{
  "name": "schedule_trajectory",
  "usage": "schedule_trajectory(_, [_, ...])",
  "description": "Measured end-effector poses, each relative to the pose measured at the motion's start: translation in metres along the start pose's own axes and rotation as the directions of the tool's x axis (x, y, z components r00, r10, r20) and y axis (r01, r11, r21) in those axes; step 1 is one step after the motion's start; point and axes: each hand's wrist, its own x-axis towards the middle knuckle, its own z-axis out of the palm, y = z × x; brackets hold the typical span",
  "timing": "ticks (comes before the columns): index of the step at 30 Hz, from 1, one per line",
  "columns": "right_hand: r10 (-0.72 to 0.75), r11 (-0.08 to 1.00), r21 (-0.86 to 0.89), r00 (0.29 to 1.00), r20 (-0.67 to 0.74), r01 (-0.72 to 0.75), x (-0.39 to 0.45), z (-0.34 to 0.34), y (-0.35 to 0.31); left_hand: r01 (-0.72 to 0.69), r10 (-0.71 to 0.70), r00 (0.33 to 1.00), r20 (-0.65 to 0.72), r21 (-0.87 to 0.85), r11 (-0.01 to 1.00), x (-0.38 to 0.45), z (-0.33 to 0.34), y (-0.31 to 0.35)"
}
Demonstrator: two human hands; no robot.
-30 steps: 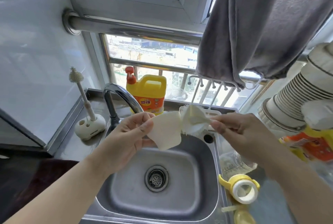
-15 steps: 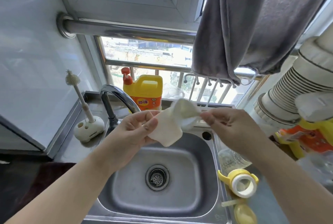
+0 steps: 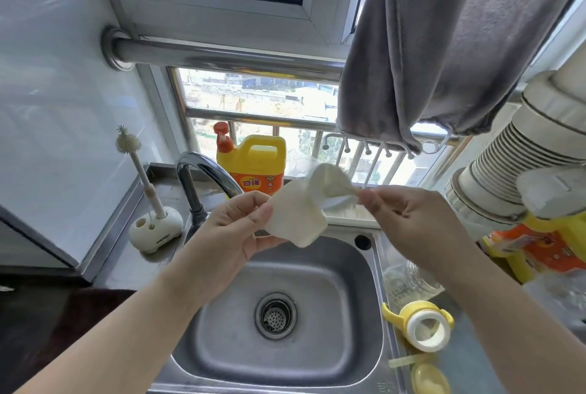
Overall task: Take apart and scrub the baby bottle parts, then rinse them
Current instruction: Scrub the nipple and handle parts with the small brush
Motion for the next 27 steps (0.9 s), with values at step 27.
schedule_trajectory(27, [-0.103, 0.991, -0.075, 0.986, 0.133, 0.114, -0.015, 0.002, 0.011, -0.029, 0.019, 0.998, 0.053, 0.195, 0.980, 0.006, 0.002, -0.008])
